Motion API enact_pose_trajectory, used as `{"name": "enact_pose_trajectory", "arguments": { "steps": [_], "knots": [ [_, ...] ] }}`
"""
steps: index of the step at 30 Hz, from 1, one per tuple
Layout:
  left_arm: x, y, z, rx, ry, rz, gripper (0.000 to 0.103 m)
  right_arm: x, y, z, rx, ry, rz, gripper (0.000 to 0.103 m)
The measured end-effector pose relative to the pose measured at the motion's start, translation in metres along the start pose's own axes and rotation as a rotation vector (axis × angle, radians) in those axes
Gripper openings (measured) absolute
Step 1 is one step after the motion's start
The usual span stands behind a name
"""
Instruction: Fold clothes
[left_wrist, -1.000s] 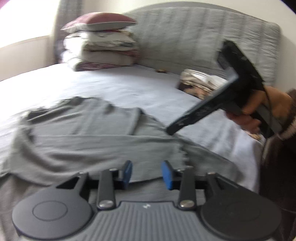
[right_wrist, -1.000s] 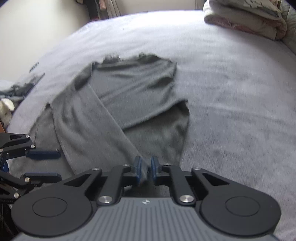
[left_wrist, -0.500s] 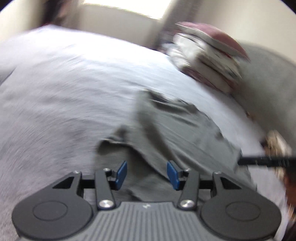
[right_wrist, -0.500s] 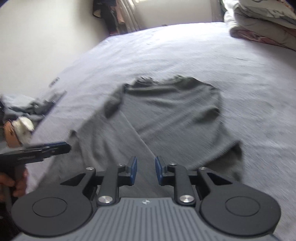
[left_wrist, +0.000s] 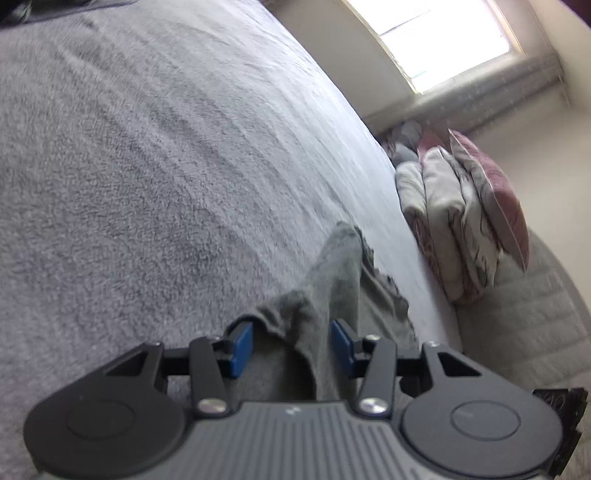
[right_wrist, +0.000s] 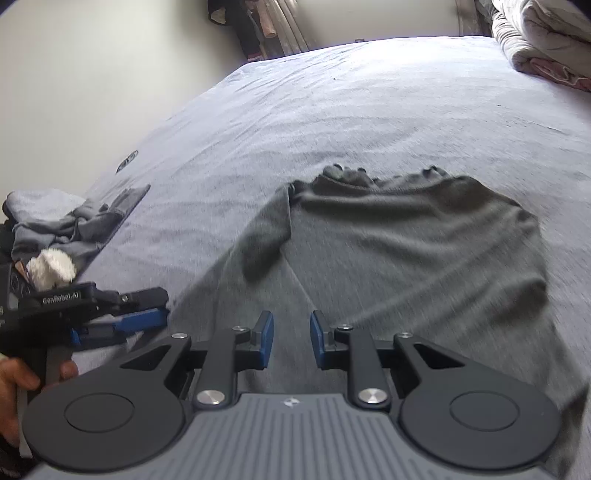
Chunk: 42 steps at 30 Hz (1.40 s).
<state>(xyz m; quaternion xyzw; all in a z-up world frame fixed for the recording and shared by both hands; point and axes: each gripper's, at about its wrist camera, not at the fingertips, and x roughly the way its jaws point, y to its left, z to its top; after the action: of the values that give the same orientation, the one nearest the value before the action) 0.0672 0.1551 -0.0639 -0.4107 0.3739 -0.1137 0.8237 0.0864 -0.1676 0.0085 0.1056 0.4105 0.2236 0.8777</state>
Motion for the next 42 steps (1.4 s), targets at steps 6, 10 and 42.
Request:
{"name": "enact_pose_trajectory", "arguments": {
  "steps": [6,10,42],
  "knots": [
    [0.011,0.006,0.002,-0.108,-0.021,0.006,0.008,0.030,-0.009,0.026,0.053,-0.004,0.023,0.023],
    [0.004,0.010,0.003,-0.174,-0.088,0.004,0.003,0.052,-0.011,0.046,0.099,-0.012,0.051,0.023],
    [0.012,0.008,0.004,-0.163,-0.103,0.006,0.003,0.110,-0.009,0.084,0.162,-0.089,0.134,0.004]
  ]
}}
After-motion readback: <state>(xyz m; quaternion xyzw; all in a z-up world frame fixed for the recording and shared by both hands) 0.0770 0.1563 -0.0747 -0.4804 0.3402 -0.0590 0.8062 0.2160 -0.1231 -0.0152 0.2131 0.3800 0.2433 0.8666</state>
